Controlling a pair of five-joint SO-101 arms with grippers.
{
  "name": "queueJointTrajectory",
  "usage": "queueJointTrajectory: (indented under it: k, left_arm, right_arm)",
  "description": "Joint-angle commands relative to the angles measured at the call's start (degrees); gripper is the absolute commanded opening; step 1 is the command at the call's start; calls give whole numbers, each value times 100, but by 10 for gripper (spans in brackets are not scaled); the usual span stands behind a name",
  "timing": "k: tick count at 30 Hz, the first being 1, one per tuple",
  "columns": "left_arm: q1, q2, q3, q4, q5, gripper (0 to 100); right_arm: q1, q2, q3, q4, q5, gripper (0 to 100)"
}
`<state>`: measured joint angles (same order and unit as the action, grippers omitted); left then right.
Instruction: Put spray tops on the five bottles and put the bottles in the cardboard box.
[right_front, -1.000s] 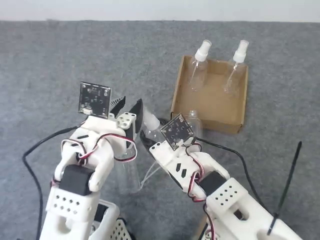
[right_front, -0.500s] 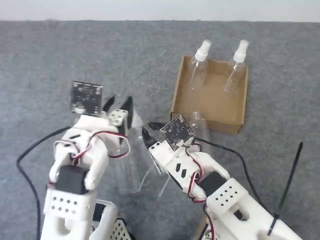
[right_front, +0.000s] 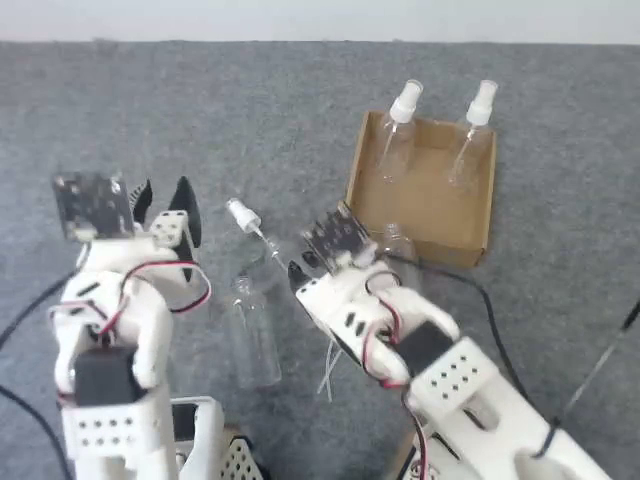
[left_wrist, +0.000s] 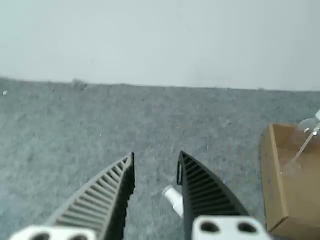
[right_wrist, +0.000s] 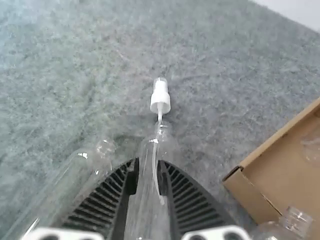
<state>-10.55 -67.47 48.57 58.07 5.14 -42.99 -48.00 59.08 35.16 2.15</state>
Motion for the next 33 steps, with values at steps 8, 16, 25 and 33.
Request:
queueJointTrajectory:
  k: [8, 16, 25, 33]
  left_arm:
    - [-79, 1899, -1051, 237, -26, 131]
    - [-721, 2224, -1051, -167, -18, 131]
    - [-809, 2330, -1051, -237, -9, 131]
    - [-791, 2470, -1086, -237, -26, 131]
  right_arm:
    - [-444, 3064, -2629, 1288, -44, 181]
    - [-418, 4831, -3815, 1279, -44, 209]
    - [-391, 5921, -4360, 1279, -88, 210]
    - [92, 6193, -4369, 1288, -53, 73]
